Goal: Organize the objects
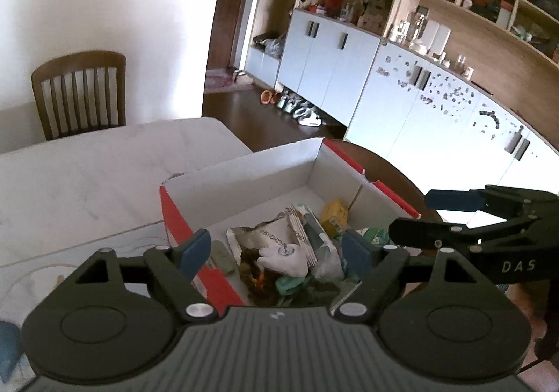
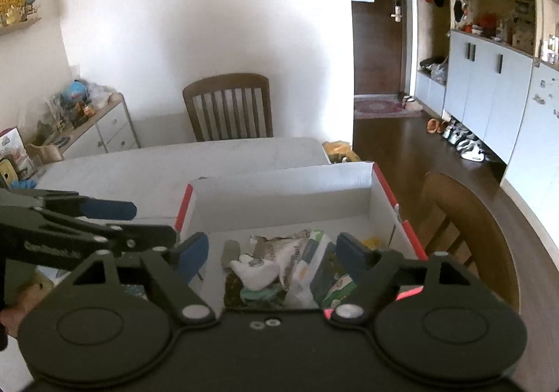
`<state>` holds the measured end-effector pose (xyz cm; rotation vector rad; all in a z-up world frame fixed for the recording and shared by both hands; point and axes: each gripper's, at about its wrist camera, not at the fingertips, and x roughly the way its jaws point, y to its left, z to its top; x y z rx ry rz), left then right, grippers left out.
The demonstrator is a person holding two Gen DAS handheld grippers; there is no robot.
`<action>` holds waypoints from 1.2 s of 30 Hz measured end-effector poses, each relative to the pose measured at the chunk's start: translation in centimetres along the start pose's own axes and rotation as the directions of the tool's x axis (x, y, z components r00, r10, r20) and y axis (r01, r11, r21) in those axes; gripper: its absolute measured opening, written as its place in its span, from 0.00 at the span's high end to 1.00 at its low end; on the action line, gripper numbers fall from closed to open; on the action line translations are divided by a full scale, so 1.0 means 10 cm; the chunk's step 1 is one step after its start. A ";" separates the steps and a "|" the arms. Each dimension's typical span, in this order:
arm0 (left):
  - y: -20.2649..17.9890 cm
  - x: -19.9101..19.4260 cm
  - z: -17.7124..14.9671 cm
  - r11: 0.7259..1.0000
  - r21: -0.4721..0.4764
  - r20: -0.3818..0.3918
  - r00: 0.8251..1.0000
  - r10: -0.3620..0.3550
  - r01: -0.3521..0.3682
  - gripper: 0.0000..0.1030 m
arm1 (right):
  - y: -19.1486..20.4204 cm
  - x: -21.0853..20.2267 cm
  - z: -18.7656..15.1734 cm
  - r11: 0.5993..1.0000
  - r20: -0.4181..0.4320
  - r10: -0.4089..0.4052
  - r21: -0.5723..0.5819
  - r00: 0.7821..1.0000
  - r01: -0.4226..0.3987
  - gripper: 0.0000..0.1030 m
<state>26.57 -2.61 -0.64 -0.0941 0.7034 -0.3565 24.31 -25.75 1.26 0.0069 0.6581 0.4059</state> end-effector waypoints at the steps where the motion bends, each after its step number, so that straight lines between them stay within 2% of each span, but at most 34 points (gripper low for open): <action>1: 0.00 -0.05 -0.01 1.000 0.006 0.005 1.000 -0.001 0.001 0.20 | 0.02 -0.03 -0.03 1.000 0.007 0.001 0.005 1.000 -0.001 0.16; 6: 0.04 -0.21 -0.06 1.000 0.017 0.014 1.000 -0.007 0.007 0.19 | 0.17 -0.17 -0.15 1.000 0.055 -0.029 -0.006 0.998 0.030 0.02; 10: 0.07 -0.29 -0.11 1.000 0.025 0.025 1.000 -0.010 0.010 0.14 | 0.25 -0.28 -0.23 1.000 0.085 -0.027 0.010 0.996 0.026 0.01; 11: 0.07 -0.30 -0.12 1.000 0.026 0.025 1.000 -0.017 0.016 0.12 | 0.26 -0.30 -0.24 1.000 0.089 -0.026 0.018 0.996 0.025 0.01; 12: 0.08 -0.33 -0.13 0.999 0.028 0.029 0.999 -0.020 0.019 0.04 | 0.26 -0.32 -0.24 0.999 0.092 -0.027 0.027 0.995 0.025 0.01; 13: 0.08 -0.35 -0.14 0.999 0.032 0.034 0.999 -0.020 0.019 0.00 | 0.26 -0.34 -0.25 0.999 0.097 -0.027 0.037 0.995 0.024 0.01; 23: 0.11 -0.49 -0.25 0.997 0.068 0.051 0.998 -0.033 0.030 0.00 | 0.38 -0.40 -0.32 0.998 0.095 -0.038 0.051 0.995 0.034 0.01; 30: 0.08 -0.52 -0.32 0.995 0.100 0.072 0.997 0.014 -0.021 0.00 | 0.46 -0.38 -0.33 0.999 0.092 -0.034 0.041 0.995 0.031 0.01; 36: 0.10 -0.50 -0.34 0.994 0.111 0.064 0.998 0.008 -0.015 0.00 | 0.49 -0.36 -0.33 0.998 0.088 -0.040 0.044 0.995 0.036 0.01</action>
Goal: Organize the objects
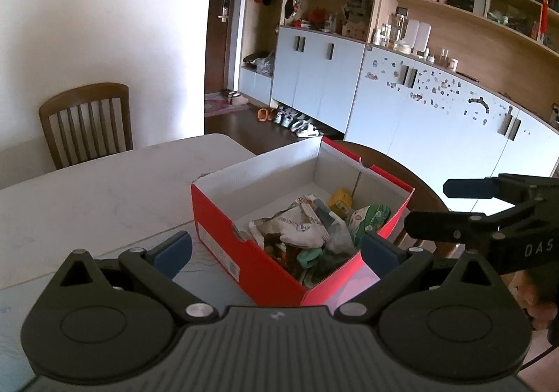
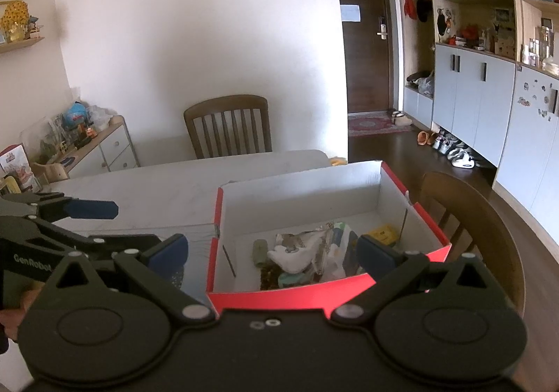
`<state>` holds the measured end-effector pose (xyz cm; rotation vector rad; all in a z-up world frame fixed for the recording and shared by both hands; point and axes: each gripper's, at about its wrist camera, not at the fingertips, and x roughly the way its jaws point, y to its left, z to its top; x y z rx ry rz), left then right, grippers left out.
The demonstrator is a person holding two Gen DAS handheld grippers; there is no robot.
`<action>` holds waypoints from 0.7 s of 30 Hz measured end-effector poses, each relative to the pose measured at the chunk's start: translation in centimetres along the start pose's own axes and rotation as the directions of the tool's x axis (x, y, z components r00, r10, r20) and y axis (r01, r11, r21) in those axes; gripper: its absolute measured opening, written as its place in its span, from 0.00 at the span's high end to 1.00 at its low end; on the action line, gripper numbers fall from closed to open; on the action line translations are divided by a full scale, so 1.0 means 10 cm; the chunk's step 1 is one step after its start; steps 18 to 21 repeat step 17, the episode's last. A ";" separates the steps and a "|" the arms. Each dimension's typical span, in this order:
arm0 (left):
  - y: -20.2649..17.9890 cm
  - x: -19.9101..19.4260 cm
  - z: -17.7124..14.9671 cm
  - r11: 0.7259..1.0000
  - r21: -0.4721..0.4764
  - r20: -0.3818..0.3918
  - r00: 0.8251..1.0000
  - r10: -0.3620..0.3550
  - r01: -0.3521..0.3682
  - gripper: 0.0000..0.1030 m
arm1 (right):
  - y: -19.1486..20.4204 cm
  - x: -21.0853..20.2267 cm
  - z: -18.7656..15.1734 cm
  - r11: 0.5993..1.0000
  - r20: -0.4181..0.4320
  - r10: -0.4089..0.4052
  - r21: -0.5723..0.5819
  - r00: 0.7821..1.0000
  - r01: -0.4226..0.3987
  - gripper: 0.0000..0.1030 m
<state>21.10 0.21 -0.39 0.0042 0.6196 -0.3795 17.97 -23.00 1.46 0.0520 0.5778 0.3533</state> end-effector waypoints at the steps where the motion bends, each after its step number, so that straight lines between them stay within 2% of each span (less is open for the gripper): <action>1: 0.00 0.00 -0.01 1.000 0.002 0.001 1.000 -0.001 0.001 0.00 | 0.00 0.00 0.00 1.000 -0.001 -0.001 0.001 1.000 0.001 0.01; 21: 0.08 0.06 0.03 1.000 -0.016 0.003 1.000 0.008 -0.008 0.00 | -0.04 0.03 -0.01 0.999 -0.012 -0.026 0.018 1.000 0.026 0.01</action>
